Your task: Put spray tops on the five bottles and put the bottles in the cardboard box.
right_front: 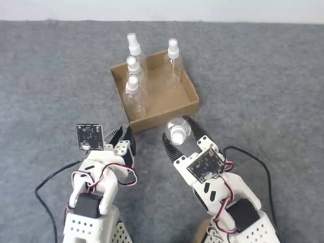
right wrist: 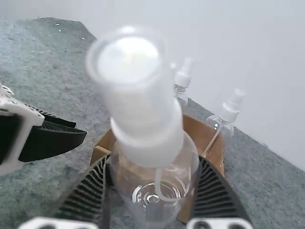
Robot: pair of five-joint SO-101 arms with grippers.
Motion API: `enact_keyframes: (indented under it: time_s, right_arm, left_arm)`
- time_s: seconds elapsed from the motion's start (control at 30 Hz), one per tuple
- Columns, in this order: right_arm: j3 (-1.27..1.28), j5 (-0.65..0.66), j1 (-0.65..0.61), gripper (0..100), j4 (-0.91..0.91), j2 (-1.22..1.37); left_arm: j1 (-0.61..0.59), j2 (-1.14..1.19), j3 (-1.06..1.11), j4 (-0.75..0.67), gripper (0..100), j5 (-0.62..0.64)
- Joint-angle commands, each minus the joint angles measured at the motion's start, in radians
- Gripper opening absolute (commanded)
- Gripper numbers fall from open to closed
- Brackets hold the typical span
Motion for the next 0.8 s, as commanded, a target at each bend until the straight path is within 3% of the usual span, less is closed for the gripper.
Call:
enact_keyframes:
  time_s: [0.0,0.4,0.77]
  right_arm:
    - [-0.103,-0.012,0.028,6.9,0.005,-0.001]
    - [-0.180,-0.008,0.071,6.9,0.004,0.021]
    - [-0.427,-0.012,0.071,6.9,-0.005,0.407]
  left_arm:
    - [0.003,-0.012,-0.013,0.000,7,-0.011]
    - [0.003,-0.012,-0.013,0.000,7,-0.011]
    - [0.000,-0.012,-0.013,0.000,7,-0.011]
